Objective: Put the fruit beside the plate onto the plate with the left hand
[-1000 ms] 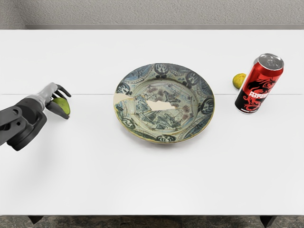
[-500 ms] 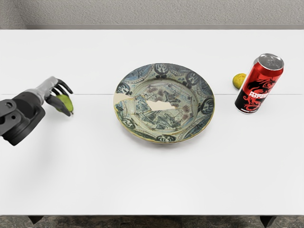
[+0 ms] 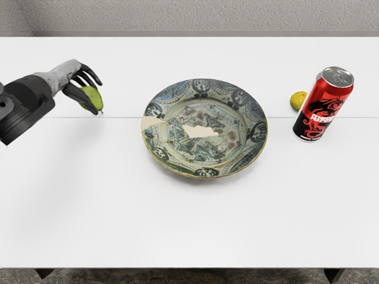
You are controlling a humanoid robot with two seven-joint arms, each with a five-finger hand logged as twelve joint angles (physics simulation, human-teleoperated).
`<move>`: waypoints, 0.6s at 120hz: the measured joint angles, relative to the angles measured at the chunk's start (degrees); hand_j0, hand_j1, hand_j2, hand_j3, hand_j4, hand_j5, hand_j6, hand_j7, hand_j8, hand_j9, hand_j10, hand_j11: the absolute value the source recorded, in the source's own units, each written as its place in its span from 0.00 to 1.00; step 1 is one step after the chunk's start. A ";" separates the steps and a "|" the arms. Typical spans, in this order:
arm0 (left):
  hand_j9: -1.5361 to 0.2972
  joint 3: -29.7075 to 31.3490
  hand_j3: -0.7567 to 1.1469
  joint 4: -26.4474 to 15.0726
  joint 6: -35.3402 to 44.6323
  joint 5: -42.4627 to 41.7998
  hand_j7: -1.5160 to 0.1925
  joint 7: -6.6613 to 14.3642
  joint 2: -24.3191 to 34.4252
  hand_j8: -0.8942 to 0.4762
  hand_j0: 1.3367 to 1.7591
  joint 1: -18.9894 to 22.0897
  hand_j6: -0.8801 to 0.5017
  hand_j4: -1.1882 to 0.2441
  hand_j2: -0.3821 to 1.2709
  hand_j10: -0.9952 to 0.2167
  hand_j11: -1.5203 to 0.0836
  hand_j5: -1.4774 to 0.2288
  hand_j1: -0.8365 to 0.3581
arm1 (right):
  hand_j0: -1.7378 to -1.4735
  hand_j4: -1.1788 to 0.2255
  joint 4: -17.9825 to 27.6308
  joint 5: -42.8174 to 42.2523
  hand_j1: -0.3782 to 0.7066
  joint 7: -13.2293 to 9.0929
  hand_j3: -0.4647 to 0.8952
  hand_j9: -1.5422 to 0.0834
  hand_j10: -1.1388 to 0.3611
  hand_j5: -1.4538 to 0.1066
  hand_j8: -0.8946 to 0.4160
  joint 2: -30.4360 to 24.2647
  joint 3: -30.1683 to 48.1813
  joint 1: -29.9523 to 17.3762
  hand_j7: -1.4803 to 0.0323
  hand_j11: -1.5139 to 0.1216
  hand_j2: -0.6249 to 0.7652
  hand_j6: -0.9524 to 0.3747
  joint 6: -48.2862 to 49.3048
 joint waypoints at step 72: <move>0.33 0.16 0.40 0.04 -10.80 -12.25 0.34 0.03 -5.63 0.34 0.76 -11.65 0.24 0.35 0.64 0.32 0.38 0.32 0.43 | 0.30 0.84 0.07 -0.07 0.03 0.00 0.34 0.95 0.76 0.93 0.68 0.00 -0.05 0.19 0.98 0.93 0.45 0.72 0.02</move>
